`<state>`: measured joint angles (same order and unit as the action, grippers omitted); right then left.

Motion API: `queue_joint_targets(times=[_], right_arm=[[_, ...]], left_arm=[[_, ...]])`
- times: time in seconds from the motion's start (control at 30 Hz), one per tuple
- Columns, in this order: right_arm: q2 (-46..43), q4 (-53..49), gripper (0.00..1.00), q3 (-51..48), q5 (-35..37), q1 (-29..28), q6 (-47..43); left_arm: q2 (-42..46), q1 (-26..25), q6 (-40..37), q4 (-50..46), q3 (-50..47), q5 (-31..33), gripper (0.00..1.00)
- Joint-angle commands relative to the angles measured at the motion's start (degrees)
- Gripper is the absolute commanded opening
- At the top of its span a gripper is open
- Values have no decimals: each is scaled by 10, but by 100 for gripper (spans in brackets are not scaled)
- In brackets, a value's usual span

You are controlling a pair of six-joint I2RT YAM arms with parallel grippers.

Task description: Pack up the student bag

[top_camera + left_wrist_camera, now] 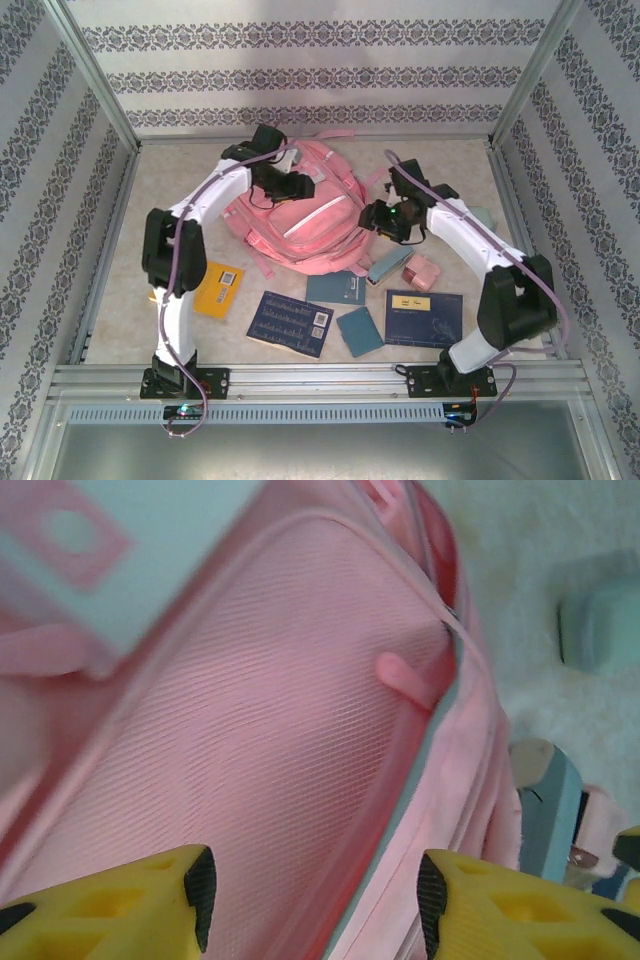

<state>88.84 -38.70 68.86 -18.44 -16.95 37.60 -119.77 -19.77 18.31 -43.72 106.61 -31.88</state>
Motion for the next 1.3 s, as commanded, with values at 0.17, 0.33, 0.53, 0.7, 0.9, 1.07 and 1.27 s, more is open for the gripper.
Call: queue_joint_targets(times=[0.17,0.33,0.53,0.7,0.9,1.07,1.27], right_arm=[[-52,-17,54,-27,-8,20,20],[-67,-8,52,-57,-31,32,21],[-64,5,51,-69,-40,34,22],[-60,13,50,-63,-47,36,21],[-62,18,50,-63,-57,36,26],[-71,19,50,-71,-61,37,27],[-95,-17,50,-63,-28,31,15]], left_arm=[[-70,-10,-54,-46,53,-150,49],[-63,-11,-52,-17,20,-220,36],[-49,-12,-62,-26,5,-229,23],[-51,-16,-79,-53,-2,-204,28],[-62,-18,-101,-81,6,-145,34],[-70,-23,-106,-85,19,-136,11],[-39,-34,-79,-69,43,-114,0]])
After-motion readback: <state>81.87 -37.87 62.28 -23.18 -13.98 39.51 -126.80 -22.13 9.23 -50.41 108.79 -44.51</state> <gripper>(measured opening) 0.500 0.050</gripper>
